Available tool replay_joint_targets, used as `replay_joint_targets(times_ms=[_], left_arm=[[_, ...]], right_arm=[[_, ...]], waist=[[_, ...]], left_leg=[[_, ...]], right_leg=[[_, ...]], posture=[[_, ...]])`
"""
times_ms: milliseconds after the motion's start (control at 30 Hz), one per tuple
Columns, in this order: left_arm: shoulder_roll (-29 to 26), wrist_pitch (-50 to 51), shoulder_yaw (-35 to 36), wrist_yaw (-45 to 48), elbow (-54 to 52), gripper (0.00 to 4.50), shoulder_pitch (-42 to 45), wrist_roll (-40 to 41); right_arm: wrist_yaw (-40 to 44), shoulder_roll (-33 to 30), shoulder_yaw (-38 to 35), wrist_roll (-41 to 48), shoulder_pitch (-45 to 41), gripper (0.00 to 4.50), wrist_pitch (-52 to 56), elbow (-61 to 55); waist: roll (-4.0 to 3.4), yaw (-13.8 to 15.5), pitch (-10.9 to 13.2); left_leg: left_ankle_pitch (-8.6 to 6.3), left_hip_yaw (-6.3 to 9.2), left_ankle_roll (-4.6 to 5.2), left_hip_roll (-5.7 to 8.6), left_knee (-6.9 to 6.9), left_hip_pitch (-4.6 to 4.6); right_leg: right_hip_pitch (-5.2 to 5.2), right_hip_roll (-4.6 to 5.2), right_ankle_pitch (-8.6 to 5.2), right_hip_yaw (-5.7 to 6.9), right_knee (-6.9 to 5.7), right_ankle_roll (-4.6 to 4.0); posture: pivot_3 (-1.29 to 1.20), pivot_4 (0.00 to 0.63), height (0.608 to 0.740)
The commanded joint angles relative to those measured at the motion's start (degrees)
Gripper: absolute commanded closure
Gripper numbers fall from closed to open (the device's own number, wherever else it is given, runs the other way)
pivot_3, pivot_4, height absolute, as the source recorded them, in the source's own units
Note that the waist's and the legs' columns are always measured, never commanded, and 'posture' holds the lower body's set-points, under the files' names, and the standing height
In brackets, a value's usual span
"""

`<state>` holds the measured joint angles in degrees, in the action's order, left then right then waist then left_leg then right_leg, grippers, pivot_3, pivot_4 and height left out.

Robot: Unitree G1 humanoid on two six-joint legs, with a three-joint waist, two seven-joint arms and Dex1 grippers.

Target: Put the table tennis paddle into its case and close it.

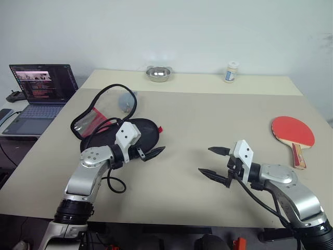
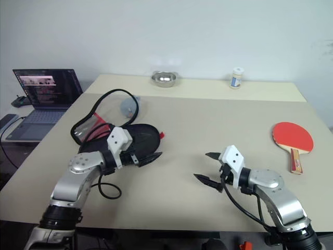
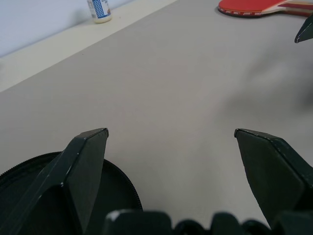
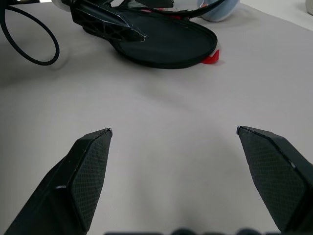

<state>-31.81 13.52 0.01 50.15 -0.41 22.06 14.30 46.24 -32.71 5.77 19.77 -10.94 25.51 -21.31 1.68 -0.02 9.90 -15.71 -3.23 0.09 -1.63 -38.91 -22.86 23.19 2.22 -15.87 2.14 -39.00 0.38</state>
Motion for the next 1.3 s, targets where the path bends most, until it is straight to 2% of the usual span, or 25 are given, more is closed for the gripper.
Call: replay_joint_targets(times_ms=[33, 200, 400, 567, 733, 867, 1033, 1300], left_arm=[[-0.55, -0.86, 0.55, 0.5, -0.62, 0.0, 0.83, 0.58], [0.13, -2.99, 1.38, 0.69, 4.0, 0.0, 3.58, 0.61], [1.77, -4.67, 1.6, 0.06, 8.49, 0.0, 7.16, 0.89], [2.72, -7.69, 0.48, 3.2, 15.12, 0.0, 11.76, 0.68], [0.14, -11.31, 1.06, 7.74, 24.39, 0.0, 17.3, -0.29], [-2.65, -11.53, 1.49, 11.44, 26.73, 0.0, 19.43, 0.07], [-6.62, -11.87, 1.11, 16.69, 25.51, 0.0, 17.53, 0.03], [-11.43, -10.2, 3.07, 17.67, 20.7, 0.0, 12.79, 0.7]], right_arm=[[0.59, -0.49, -0.42, 0.71, -0.39, 0.01, -0.43, -2.24], [-0.44, -1.95, -4.23, 2.3, 1.19, 0.01, 0.9, -4.56], [-0.96, -3.14, -5.3, 2.63, 3.0, 0.01, 1.58, -6.55], [-2.18, -4.64, -8.47, 3.35, 5.11, 0.01, 2.68, -9.12], [-3.76, -5.45, -11.45, 4.5, 7.45, 0.01, 4.66, -12.12], [-3.86, -5.5, -11.94, 7.0, 7.54, 0.01, 6.77, -13.72], [-2.76, -6.49, -10.52, 8.29, 4.6, 0.01, 8.28, -13.99], [-0.2, -7.41, -8.5, 10.5, 1.83, 0.01, 9.24, -14.05]], waist=[[0.0, 0.0, 0.0], [0.0, 0.04, 0.0], [0.01, 0.07, 0.0], [0.02, 0.09, 0.0], [0.02, 0.03, 0.0], [0.02, -0.11, 0.0], [0.01, -0.15, 0.0], [0.06, -0.07, 0.03]], left_leg=[[0.0, 0.0, 0.0, 0.0, 0.0, 0.0], [0.0, 0.0, 0.0, 0.0, 0.0, 0.0], [0.0, 0.01, 0.0, 0.01, 0.0, -0.02], [0.0, -0.01, 0.0, 0.02, 0.0, -0.01], [0.0, -0.01, 0.0, 0.03, 0.0, -0.01], [0.0, -0.02, 0.0, 0.0, 0.0, -0.01], [0.0, -0.02, 0.0, 0.01, 0.0, -0.02], [0.0, 0.01, 0.0, 0.0, 0.0, -0.04]], right_leg=[[0.0, 0.0, 0.0, 0.0, 0.0, 0.0], [0.0, 0.0, 0.0, 0.01, 0.0, 0.0], [0.0, 0.0, 0.0, 0.02, 0.01, 0.0], [0.0, -0.01, 0.0, 0.01, 0.01, 0.0], [0.0, -0.03, 0.0, 0.02, 0.01, 0.0], [0.01, -0.05, 0.0, 0.02, 0.01, 0.01], [0.01, -0.05, 0.0, 0.02, 0.02, 0.01], [0.02, -0.03, -0.01, 0.03, 0.03, 0.0]], posture=[[0.0, 0.15, 0.74], [0.0, 0.15, 0.74], [0.0, 0.15, 0.74], [0.0, 0.15, 0.74], [0.0, 0.15, 0.74], [0.0, 0.15, 0.74], [0.0, 0.15, 0.74], [0.0, 0.15, 0.74]])
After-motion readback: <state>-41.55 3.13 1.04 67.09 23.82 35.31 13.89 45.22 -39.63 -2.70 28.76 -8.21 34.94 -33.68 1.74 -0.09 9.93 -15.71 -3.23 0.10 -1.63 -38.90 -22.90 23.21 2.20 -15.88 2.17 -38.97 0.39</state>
